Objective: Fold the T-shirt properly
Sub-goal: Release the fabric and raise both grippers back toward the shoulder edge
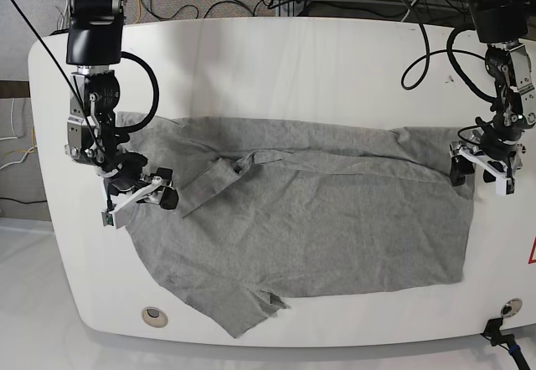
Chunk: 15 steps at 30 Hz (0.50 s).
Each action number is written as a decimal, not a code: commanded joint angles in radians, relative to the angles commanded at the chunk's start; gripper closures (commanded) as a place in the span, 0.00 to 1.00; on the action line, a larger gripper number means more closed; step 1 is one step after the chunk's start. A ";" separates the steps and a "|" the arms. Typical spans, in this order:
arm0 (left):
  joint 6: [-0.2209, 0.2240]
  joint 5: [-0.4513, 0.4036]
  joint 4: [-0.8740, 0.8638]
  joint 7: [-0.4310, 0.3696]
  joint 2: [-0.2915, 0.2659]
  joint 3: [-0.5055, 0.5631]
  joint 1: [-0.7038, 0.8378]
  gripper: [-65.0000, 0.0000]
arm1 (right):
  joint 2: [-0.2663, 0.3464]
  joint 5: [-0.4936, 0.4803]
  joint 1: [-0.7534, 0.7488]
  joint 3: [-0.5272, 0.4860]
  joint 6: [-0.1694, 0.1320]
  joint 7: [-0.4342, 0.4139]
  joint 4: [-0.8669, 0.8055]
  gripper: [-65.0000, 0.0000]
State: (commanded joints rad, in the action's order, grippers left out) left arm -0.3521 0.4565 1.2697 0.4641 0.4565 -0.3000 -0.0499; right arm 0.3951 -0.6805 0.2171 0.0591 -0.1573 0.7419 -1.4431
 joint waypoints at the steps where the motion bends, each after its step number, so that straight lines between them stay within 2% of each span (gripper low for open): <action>1: -0.015 0.000 0.017 0.000 0.008 0.000 0.012 0.28 | 0.018 0.023 -0.032 0.000 0.000 0.000 -0.055 0.38; 4: -0.038 0.000 0.098 -0.002 0.015 -0.003 0.075 0.28 | 0.037 0.089 -0.129 0.003 0.000 0.000 -0.199 0.38; 8: -0.051 0.000 0.215 -0.002 0.021 -0.061 0.173 0.28 | 0.029 0.222 -0.264 0.087 -0.009 0.000 -0.334 0.38; 11: -0.114 0.000 0.273 -0.015 0.020 -0.101 0.229 0.28 | 0.029 0.315 -0.328 0.107 -0.011 -0.014 -0.359 0.38; 15: -0.124 0.000 0.301 -0.083 0.018 -0.110 0.287 0.28 | 0.029 0.385 -0.393 0.127 -0.011 -0.106 -0.327 0.38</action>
State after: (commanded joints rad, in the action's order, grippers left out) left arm -0.4764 0.4565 1.5704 0.3813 0.4749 -0.4104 0.2371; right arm 0.4242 -0.2954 -0.1757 0.1864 -0.1680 0.6360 -1.7699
